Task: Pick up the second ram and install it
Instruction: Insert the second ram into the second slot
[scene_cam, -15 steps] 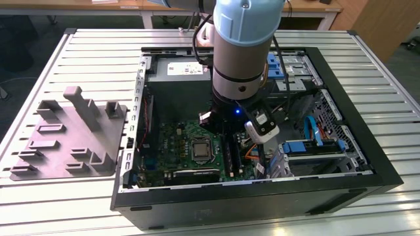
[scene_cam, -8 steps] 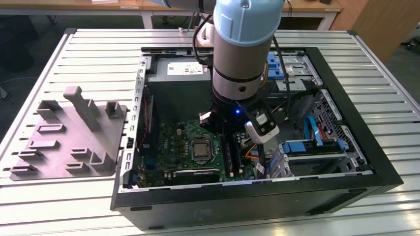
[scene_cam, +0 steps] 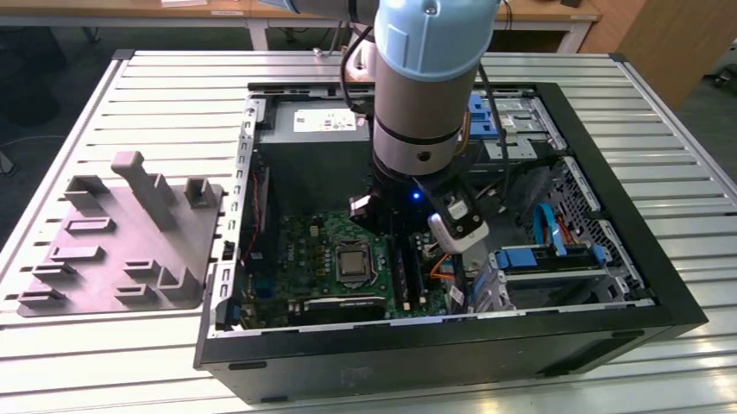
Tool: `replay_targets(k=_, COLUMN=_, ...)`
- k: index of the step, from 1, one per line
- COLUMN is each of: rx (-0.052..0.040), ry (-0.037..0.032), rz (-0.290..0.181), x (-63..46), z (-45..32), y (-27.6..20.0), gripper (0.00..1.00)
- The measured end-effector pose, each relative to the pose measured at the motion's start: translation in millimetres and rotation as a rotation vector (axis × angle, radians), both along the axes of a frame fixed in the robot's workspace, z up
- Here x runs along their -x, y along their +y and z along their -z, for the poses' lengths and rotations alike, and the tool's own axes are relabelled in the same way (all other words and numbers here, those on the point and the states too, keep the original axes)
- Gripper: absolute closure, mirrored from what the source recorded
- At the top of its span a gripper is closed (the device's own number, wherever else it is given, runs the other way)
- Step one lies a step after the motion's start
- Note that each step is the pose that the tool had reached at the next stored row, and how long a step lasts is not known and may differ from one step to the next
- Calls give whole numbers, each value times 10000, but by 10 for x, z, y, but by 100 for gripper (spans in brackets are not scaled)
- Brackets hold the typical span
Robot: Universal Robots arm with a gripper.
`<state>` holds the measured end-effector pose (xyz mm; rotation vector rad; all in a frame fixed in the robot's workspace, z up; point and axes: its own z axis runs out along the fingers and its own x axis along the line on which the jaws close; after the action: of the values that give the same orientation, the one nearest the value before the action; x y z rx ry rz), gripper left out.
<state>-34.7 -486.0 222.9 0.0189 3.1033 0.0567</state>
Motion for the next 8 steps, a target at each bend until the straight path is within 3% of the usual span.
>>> replay_targets(k=8, rx=1, ry=0, rz=166, x=0, z=0, y=0, gripper=89)
